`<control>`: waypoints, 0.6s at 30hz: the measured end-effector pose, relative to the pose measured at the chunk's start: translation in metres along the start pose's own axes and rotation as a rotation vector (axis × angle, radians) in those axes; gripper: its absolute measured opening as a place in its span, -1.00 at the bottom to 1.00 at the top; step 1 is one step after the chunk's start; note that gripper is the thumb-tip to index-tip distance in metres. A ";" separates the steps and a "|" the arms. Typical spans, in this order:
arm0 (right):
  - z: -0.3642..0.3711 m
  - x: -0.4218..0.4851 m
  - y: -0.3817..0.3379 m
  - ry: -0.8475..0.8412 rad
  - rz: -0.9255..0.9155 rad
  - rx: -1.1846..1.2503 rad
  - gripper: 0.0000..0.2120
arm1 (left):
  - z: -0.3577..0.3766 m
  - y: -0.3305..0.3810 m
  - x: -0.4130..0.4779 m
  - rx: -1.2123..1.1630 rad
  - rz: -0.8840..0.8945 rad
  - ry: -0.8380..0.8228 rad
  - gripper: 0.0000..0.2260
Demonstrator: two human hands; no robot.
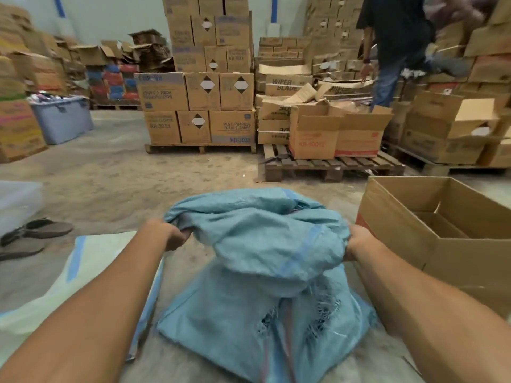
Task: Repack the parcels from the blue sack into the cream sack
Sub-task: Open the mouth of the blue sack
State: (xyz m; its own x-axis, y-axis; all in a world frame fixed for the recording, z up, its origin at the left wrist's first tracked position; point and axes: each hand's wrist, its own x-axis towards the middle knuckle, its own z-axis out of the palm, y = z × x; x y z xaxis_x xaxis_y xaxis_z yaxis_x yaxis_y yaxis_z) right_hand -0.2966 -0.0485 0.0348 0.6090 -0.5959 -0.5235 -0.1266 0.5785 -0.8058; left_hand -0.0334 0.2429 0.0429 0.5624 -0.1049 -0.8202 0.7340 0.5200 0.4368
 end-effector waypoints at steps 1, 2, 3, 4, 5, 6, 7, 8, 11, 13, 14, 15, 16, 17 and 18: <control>-0.001 0.003 -0.002 -0.139 0.028 0.048 -0.73 | 0.001 -0.006 -0.011 0.038 0.037 -0.018 -0.81; 0.003 0.002 -0.004 -0.177 0.079 0.093 -0.72 | 0.008 -0.012 -0.013 0.203 0.110 -0.066 -0.78; 0.002 0.001 -0.008 -0.231 0.116 0.057 -0.65 | 0.012 -0.021 -0.020 0.359 0.168 -0.108 -0.77; 0.004 -0.004 -0.013 -0.292 0.132 -0.054 -0.60 | 0.015 -0.027 -0.028 0.511 0.193 -0.183 -0.81; 0.008 -0.006 -0.015 -0.344 0.126 -0.238 -0.55 | 0.018 -0.033 -0.027 0.630 0.226 -0.233 -0.81; 0.009 -0.005 -0.013 -0.316 0.143 -0.425 -0.45 | 0.019 -0.037 -0.026 0.779 0.248 -0.252 -0.74; 0.018 -0.011 -0.010 -0.292 0.167 -0.597 -0.30 | 0.023 -0.041 -0.022 0.864 0.287 -0.286 -0.69; 0.023 -0.005 -0.006 -0.217 0.174 -0.791 -0.20 | 0.024 -0.047 -0.010 0.932 0.286 -0.295 -0.66; 0.031 0.030 0.006 0.004 0.076 -1.271 0.04 | -0.001 -0.078 0.004 1.236 0.294 -0.204 -0.48; 0.036 0.021 0.020 0.112 0.056 -1.555 0.25 | -0.025 -0.092 0.036 1.503 0.307 -0.060 -0.19; 0.037 0.017 0.025 0.118 0.030 -1.536 0.01 | -0.042 -0.103 0.034 1.592 0.274 -0.051 -0.02; 0.035 0.026 0.032 0.104 -0.014 -1.482 -0.30 | -0.054 -0.112 0.031 1.575 0.235 -0.101 -0.02; 0.037 0.022 0.036 0.089 -0.051 -1.458 -0.52 | -0.061 -0.119 0.021 1.516 0.181 -0.159 -0.19; 0.043 0.013 0.040 0.066 -0.021 -1.409 -0.62 | -0.063 -0.128 0.024 1.427 0.095 -0.176 -0.32; 0.041 0.017 0.045 0.042 0.080 -1.284 -0.65 | -0.067 -0.131 0.023 1.307 0.037 -0.159 -0.38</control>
State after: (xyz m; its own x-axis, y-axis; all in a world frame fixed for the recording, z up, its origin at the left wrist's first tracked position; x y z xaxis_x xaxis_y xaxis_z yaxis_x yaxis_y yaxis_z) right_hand -0.2591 -0.0100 0.0011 0.5428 -0.6153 -0.5717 -0.8348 -0.3205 -0.4476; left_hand -0.1421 0.2291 -0.0584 0.5625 -0.2528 -0.7872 0.4913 -0.6636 0.5642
